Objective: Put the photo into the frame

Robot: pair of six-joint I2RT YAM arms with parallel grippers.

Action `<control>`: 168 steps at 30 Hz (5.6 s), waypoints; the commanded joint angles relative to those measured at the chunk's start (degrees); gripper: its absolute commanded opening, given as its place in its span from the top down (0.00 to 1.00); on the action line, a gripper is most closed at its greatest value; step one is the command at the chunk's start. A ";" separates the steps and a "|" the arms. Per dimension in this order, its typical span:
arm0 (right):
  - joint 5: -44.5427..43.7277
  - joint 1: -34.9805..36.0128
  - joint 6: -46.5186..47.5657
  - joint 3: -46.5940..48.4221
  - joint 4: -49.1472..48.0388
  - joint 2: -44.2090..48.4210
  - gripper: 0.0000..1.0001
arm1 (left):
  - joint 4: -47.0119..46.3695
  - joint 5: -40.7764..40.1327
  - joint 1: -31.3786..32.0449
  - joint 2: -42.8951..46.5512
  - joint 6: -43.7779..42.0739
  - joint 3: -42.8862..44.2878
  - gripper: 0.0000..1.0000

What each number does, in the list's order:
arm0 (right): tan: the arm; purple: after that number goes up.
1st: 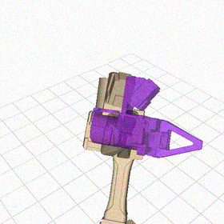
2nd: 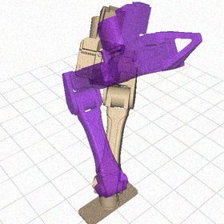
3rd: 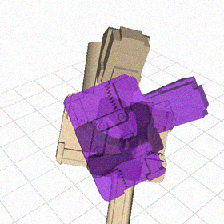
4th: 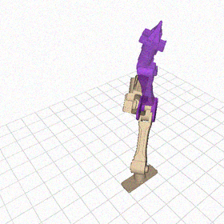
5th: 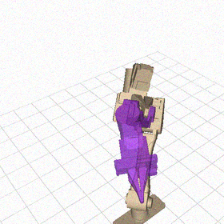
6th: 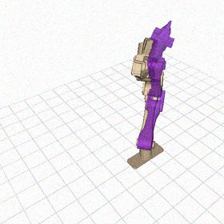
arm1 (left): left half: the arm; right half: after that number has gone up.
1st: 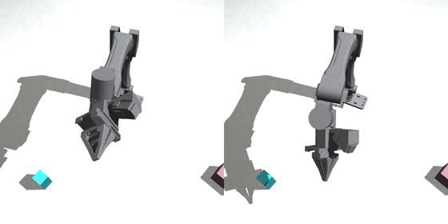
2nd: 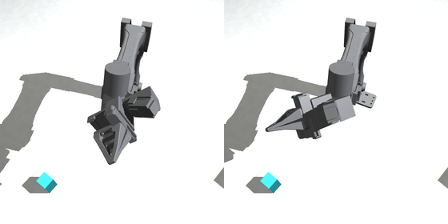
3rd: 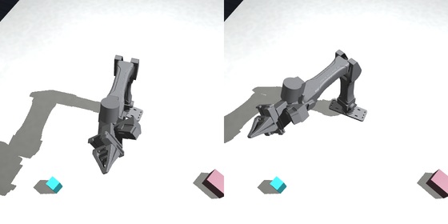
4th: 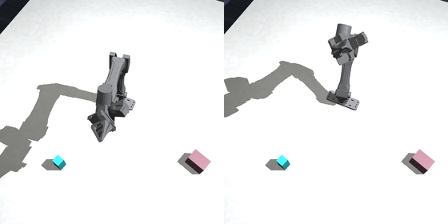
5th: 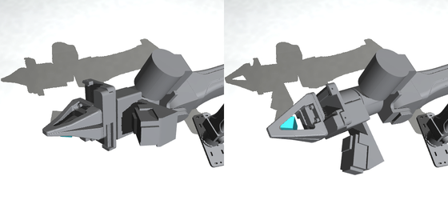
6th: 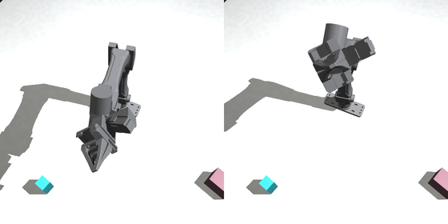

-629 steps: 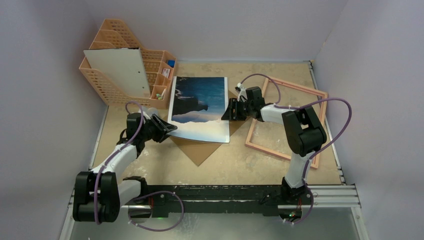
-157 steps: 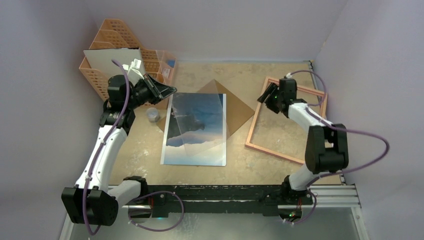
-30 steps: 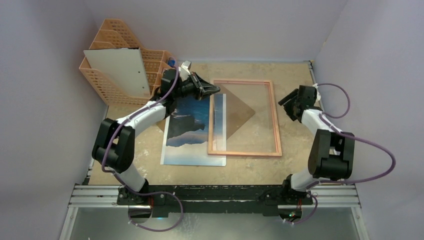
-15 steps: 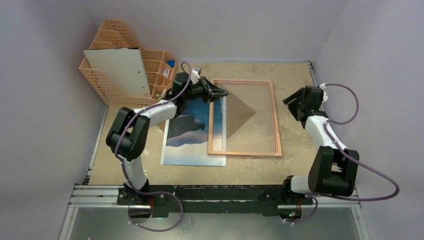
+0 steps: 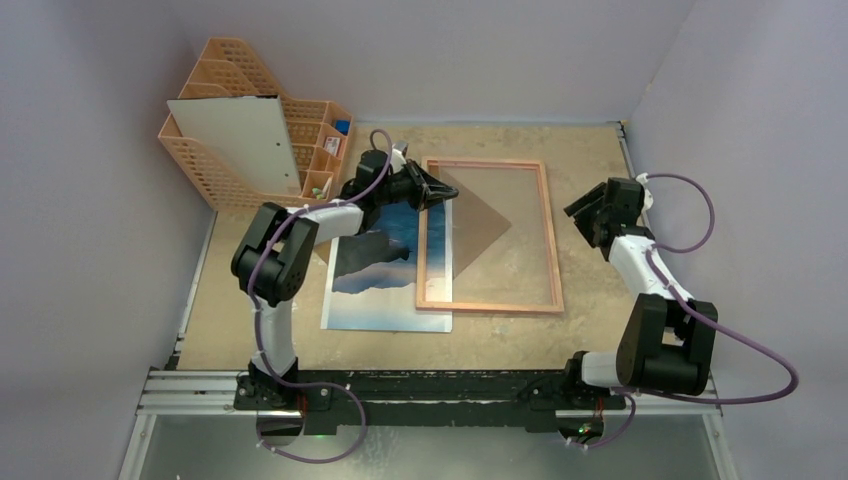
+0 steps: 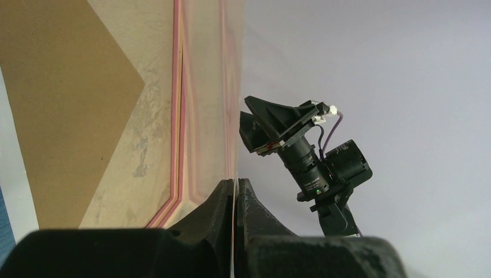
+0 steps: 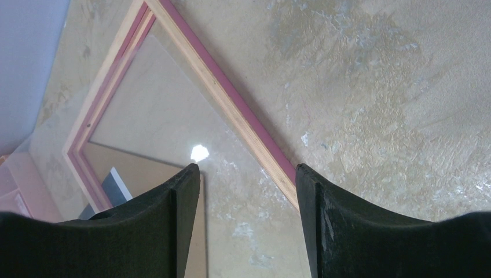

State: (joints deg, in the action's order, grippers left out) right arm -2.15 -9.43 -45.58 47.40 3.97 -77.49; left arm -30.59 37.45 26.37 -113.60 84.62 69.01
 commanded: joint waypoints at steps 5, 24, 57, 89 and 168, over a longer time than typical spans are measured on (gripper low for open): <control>-0.75 -0.28 1.41 -1.31 -0.45 1.71 0.37 | 0.37 0.77 -0.53 -1.97 -6.57 5.59 1.00; -0.04 -0.28 1.85 -2.09 -1.07 0.90 0.39 | 13.70 3.77 -1.23 -7.44 -18.97 14.12 1.00; 0.93 -0.17 4.09 -3.98 -2.97 -2.83 0.40 | 16.94 6.03 -3.96 -13.61 -24.68 18.54 1.00; 3.38 -0.22 6.96 -6.73 -6.60 -8.52 0.40 | 3.34 10.86 -3.17 -17.60 -20.39 17.39 1.00; 12.25 -0.22 13.41 -11.08 -12.83 -10.84 0.37 | -6.10 13.44 -0.71 -20.96 -23.96 23.98 1.00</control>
State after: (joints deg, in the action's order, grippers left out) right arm 7.25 -10.09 -32.77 37.91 -10.02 -87.02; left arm -31.31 49.50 24.18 -136.18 61.89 92.20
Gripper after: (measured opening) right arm 0.622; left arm 0.025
